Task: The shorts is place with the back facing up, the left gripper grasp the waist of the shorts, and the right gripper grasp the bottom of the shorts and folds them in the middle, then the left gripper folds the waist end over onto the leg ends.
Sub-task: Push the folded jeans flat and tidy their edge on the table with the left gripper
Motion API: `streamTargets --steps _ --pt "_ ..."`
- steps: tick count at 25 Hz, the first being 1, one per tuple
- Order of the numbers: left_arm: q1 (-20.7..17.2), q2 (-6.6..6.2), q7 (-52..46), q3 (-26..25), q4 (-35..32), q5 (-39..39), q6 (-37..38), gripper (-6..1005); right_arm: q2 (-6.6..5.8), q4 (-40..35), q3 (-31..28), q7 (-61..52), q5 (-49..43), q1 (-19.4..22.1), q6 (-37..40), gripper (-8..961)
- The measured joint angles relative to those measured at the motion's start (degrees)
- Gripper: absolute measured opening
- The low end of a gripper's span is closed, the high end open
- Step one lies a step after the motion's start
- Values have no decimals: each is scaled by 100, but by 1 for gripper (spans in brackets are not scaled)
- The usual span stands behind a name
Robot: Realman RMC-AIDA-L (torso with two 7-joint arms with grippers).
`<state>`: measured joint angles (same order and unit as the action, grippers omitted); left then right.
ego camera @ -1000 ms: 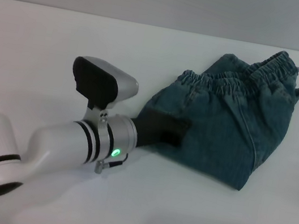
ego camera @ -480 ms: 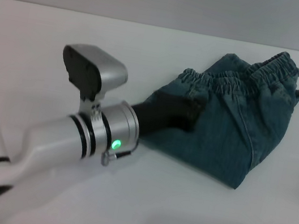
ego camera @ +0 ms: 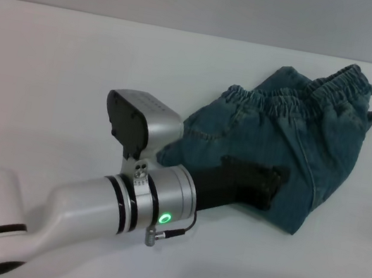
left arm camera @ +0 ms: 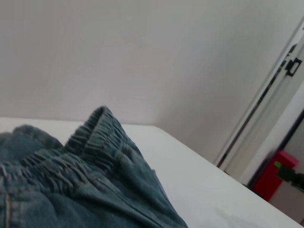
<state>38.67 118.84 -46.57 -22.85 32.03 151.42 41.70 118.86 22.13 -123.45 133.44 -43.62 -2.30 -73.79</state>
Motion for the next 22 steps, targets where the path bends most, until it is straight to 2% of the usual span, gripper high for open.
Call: streamTargets --steps 7,14,22 --pt "260 28 -569 220 -53 182 -628 39 -3 3 6 -8 -6 -6 23 -2" --pt "381 26 -635 201 -149 185 -1108 42 16 -8 3 -14 21 51 -36 -2" --pt "555 24 -835 55 -638 187 -1152 45 31 -13 6 -73 32 63 -54 -2"
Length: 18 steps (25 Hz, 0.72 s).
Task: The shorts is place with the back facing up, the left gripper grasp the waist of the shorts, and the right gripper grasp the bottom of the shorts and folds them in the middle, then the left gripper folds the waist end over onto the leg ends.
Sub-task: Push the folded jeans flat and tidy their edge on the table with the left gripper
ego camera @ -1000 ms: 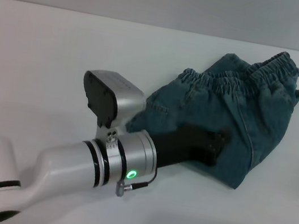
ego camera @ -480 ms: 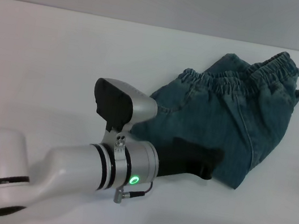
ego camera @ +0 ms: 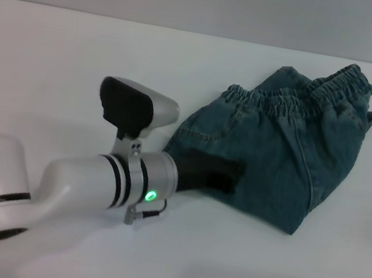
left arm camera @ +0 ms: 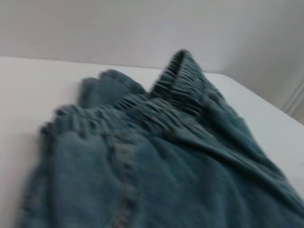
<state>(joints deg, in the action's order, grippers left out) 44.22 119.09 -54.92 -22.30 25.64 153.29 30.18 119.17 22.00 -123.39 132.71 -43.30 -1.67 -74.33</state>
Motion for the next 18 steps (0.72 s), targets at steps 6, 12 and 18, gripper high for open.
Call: streamTargets --steps 6,12,18 --pt "122 0 -10 -97 -282 1 -13 48 1 -3 0 -68 4 -5 -50 -2" --pt "300 0 -10 -115 -559 -26 -13 51 1 -3 0 -88 6 -41 -61 -2" --pt "456 1 1 -269 -830 -33 -25 54 3 -3 0 -105 6 -50 -64 -2"
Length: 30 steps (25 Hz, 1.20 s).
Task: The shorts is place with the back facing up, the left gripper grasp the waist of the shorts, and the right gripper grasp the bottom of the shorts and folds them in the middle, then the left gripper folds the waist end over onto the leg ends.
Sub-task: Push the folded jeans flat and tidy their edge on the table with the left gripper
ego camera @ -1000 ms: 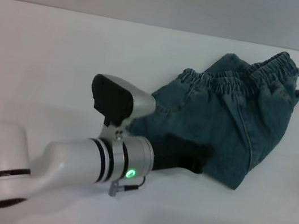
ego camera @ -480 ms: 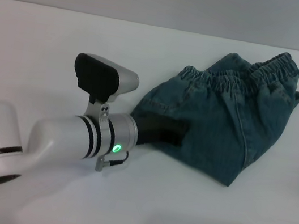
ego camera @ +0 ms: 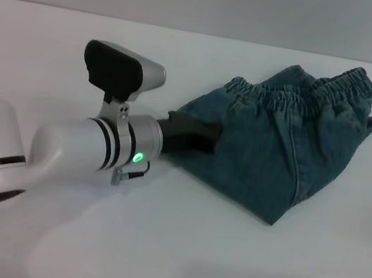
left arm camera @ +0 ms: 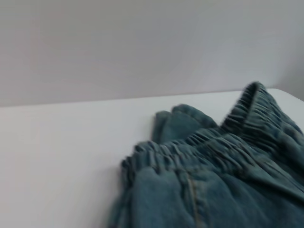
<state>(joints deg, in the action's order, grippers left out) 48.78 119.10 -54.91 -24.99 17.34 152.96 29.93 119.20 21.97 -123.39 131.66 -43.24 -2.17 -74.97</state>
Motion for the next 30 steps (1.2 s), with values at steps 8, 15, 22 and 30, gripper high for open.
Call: streamTargets --steps 8,15,22,30 --pt "-434 -86 519 -264 271 27 1317 57 -1 -1 0 -9 0 -6 2 0" --pt "-615 -47 60 169 617 98 1478 60 -20 4 -1 -32 -25 -76 23 -1" --pt "-559 -13 -423 491 734 102 1009 63 -20 -7 0 -38 -36 -93 34 -1" --pt "-397 4 -410 497 744 102 203 67 1 -16 0 -44 -12 -47 3 0"
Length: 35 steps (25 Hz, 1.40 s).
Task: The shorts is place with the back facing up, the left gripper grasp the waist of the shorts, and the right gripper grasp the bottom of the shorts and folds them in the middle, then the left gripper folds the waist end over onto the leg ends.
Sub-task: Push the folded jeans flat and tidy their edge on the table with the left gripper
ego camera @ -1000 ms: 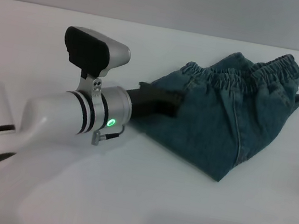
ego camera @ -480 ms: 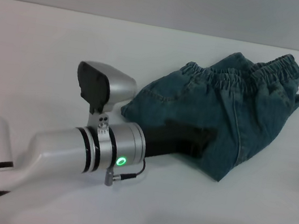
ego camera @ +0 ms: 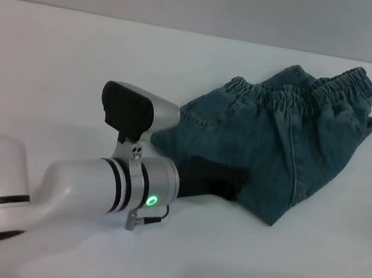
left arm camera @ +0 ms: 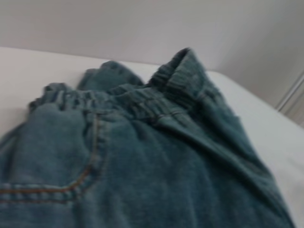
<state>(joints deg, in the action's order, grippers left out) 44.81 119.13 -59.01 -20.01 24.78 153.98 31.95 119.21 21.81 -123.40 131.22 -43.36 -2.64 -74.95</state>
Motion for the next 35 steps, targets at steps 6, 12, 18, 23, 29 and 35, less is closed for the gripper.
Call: streamTargets --steps 6,12,18,23,29,35 --pt "110 -2 8 -92 -267 0 -141 70 5 -56 0 0 6 -2 -61 0" --pt "248 -4 -10 -177 -558 -2 -182 72 5 -71 0 0 10 6 -116 0" --pt "381 -4 27 -382 -828 -1 -197 75 10 -72 0 -7 12 30 -163 -1" --pt "492 -45 71 -499 -897 0 -114 77 13 -72 0 -72 -3 36 -172 -1" --pt "83 -101 220 -534 -202 14 340 80 4 -71 0 -85 -16 35 -172 0" --pt "-125 -71 198 -472 338 196 393 83 -8 -71 0 -87 -28 14 -172 0"
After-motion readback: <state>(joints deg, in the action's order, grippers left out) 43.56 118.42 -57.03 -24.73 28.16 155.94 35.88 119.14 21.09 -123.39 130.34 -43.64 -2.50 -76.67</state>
